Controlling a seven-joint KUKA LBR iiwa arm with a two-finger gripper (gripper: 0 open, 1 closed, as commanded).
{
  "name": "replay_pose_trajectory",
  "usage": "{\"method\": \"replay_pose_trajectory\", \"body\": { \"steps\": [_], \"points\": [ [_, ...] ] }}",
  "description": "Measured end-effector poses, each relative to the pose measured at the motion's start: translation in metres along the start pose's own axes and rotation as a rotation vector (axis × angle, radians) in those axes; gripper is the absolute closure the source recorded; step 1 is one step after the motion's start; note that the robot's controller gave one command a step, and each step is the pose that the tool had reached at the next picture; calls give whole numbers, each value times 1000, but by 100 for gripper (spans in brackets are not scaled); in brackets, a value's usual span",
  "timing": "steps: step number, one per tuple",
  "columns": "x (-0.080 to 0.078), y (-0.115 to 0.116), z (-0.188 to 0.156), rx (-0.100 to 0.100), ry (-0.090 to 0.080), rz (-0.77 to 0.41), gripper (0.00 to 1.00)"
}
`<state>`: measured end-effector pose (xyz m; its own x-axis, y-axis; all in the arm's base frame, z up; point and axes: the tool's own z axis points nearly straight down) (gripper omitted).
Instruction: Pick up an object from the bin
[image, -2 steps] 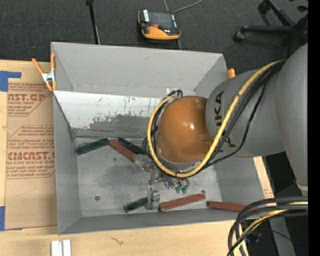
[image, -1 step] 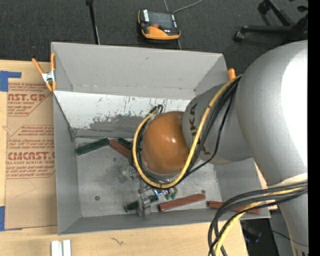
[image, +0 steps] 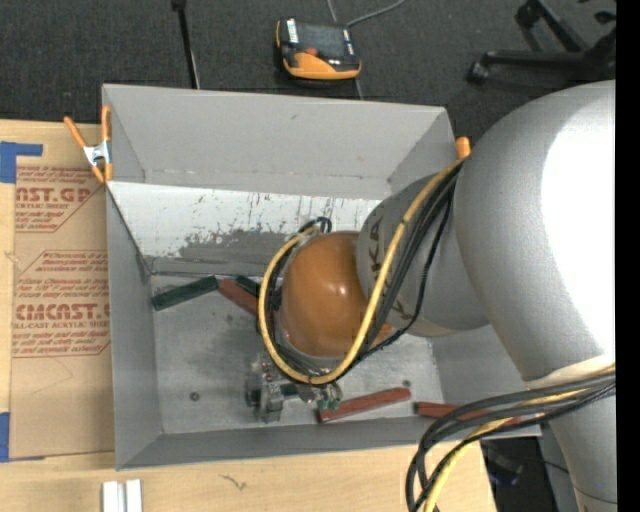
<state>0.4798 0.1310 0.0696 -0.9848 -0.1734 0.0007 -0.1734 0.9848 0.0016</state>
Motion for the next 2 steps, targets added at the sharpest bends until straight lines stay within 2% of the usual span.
{"method": "replay_pose_trajectory", "body": {
  "steps": [2],
  "points": [
    [1, 0, -2, 0, 4, 0, 100]
  ]
}}
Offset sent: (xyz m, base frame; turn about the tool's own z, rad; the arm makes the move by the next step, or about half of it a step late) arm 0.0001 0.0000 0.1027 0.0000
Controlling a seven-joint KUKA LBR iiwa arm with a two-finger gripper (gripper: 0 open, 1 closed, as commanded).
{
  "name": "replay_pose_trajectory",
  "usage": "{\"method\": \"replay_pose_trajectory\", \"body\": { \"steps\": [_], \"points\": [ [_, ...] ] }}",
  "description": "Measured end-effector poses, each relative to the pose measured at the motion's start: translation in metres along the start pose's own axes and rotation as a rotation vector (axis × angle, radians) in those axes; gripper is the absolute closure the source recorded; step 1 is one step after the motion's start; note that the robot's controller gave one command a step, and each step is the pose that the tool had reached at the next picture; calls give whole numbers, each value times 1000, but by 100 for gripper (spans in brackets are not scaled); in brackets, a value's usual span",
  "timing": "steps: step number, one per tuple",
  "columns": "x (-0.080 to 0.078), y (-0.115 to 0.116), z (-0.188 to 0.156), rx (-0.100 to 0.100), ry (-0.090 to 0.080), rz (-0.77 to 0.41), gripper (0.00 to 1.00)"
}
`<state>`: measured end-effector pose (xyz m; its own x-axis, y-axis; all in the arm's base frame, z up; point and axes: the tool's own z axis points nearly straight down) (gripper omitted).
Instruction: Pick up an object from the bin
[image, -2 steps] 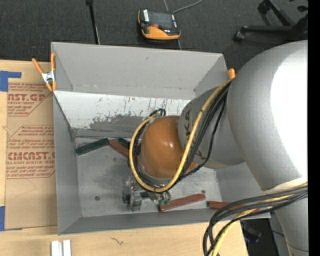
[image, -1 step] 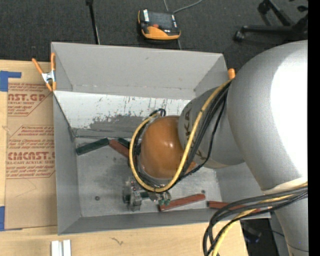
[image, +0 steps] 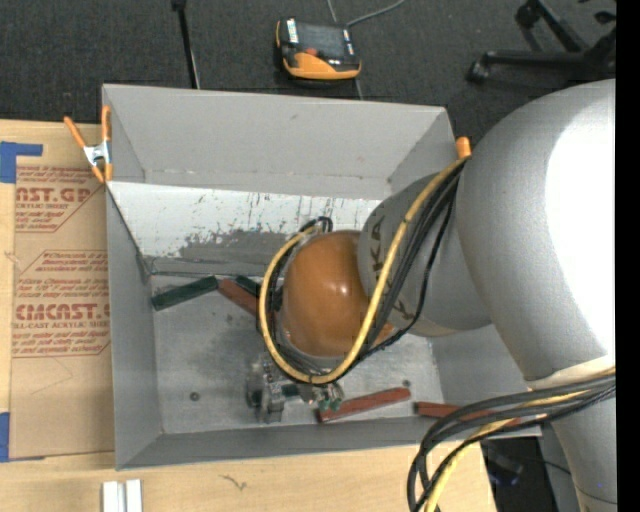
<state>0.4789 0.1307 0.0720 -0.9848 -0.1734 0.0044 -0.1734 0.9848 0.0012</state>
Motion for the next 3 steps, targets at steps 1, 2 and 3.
{"method": "replay_pose_trajectory", "body": {
  "steps": [1, 2, 3],
  "points": [
    [3, 0, -20, 1, 7, 0, 100],
    [0, 0, -27, 0, -4, 0, 100],
    [1, 0, -24, 0, -1, 0, 100]
  ]
}}
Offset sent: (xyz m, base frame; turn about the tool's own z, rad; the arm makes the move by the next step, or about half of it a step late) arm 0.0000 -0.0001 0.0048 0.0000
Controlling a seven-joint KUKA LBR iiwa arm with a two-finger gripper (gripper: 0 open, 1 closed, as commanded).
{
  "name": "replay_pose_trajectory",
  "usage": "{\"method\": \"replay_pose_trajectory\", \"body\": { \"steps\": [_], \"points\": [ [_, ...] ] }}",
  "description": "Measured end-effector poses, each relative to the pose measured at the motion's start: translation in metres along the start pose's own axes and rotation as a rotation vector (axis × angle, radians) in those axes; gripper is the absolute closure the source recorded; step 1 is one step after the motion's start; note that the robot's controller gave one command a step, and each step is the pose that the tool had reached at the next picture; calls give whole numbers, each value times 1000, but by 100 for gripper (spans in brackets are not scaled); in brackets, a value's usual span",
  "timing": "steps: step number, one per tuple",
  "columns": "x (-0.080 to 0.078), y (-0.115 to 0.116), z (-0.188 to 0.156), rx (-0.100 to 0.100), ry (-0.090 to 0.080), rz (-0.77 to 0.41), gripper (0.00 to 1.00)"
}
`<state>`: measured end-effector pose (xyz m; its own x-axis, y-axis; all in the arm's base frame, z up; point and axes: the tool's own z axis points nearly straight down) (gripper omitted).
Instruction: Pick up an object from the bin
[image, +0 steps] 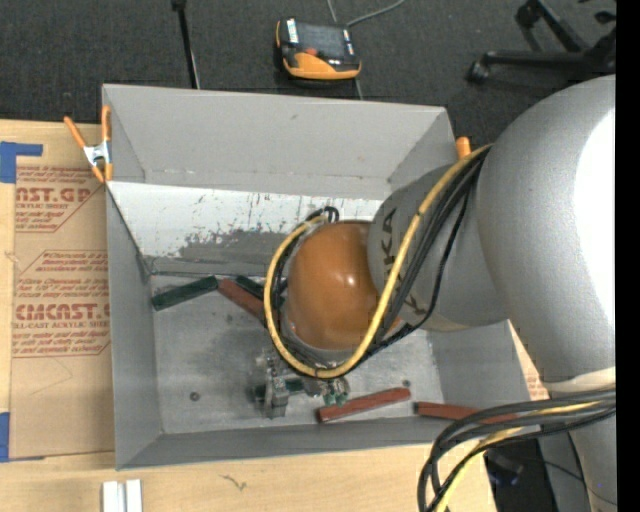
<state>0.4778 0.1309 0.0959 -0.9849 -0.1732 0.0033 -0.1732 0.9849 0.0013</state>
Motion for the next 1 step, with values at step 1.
{"method": "replay_pose_trajectory", "body": {
  "steps": [1],
  "points": [
    [-2, 0, -23, 0, -4, 1, 100]
  ]
}}
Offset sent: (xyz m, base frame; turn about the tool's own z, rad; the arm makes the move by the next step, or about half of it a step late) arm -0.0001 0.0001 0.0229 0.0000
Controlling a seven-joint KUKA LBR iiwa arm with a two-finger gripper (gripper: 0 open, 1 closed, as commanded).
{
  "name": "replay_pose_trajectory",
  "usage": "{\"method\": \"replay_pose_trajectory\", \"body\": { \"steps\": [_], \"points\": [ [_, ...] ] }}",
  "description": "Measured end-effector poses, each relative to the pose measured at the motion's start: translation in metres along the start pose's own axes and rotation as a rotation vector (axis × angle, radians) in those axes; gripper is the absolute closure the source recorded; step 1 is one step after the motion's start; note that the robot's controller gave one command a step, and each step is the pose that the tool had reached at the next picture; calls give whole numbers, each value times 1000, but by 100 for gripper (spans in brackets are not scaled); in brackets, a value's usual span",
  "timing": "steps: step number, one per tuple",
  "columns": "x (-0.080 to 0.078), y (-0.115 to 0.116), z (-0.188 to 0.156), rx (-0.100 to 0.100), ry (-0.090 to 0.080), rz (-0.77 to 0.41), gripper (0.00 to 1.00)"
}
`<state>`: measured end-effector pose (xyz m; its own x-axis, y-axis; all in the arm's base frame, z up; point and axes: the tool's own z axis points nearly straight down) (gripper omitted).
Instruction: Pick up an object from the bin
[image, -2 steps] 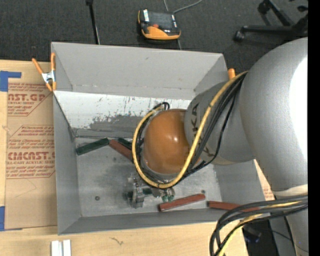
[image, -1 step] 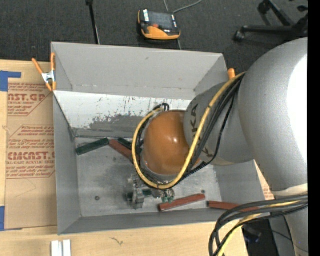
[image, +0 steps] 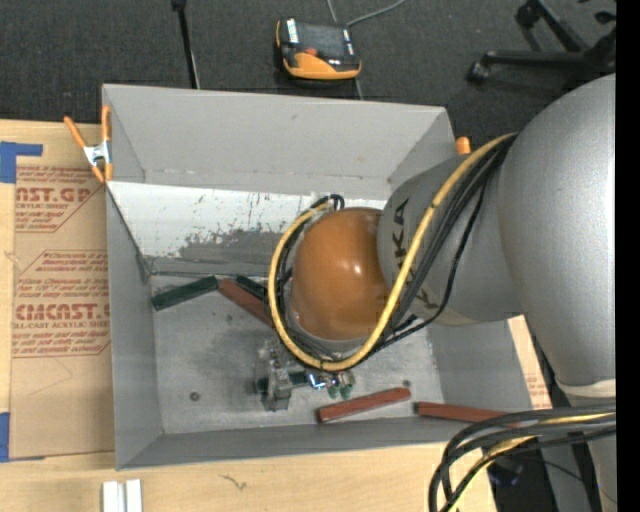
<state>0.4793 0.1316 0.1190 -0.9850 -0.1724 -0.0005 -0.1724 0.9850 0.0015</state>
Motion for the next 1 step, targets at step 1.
{"method": "replay_pose_trajectory", "body": {
  "steps": [1],
  "points": [
    [1, 0, 0, 0, 1, 0, 100]
  ]
}}
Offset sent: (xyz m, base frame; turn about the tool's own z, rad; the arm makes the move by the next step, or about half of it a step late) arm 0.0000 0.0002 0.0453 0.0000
